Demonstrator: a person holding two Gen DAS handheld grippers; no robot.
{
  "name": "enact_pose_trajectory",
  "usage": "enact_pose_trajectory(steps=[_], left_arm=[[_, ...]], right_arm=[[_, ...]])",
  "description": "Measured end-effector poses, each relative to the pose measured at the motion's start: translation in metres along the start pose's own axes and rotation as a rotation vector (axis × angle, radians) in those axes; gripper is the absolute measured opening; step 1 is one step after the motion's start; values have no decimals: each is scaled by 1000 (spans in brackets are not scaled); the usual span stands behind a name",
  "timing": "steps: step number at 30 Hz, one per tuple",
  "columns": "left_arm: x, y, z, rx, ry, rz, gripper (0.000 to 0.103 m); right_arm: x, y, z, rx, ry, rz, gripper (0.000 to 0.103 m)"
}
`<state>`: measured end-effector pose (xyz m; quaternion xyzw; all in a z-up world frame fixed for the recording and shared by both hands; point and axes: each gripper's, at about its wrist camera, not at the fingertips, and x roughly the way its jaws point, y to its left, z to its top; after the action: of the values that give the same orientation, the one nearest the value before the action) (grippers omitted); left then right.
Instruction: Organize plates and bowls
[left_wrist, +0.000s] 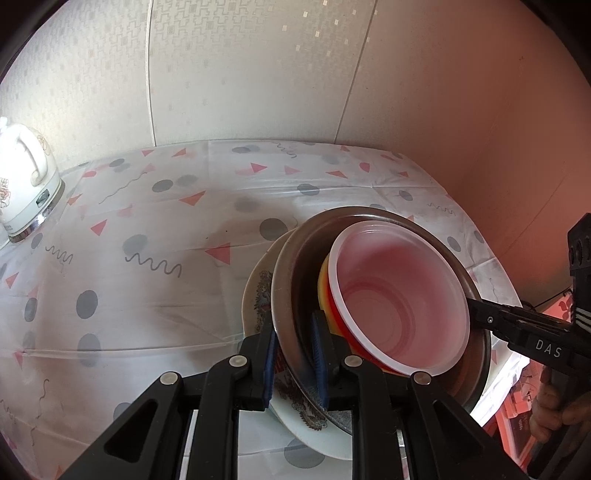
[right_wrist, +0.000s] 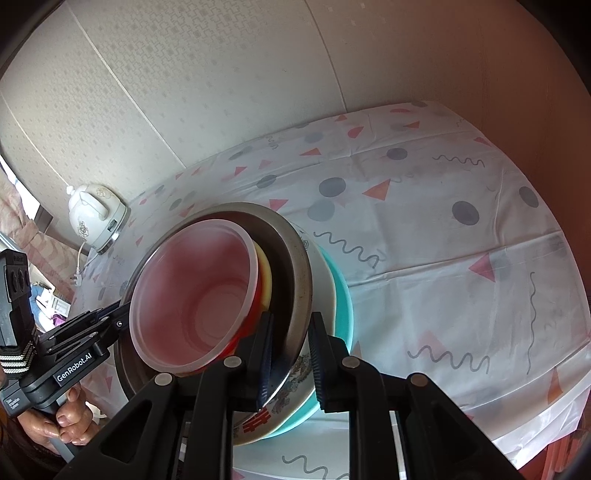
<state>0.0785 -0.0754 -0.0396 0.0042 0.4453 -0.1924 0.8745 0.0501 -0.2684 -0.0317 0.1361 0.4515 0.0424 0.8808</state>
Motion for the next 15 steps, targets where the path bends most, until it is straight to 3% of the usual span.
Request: enact_pose_trajectory(steps=[4,15], left_arm=[[0,0,-1,-7,2,-4,18],[-2,1,-4,-15,-4,8,18]], right_arm=[[0,6,-1,-32,-9,-39,16],[0,8,-3,-23,4,-45,17]])
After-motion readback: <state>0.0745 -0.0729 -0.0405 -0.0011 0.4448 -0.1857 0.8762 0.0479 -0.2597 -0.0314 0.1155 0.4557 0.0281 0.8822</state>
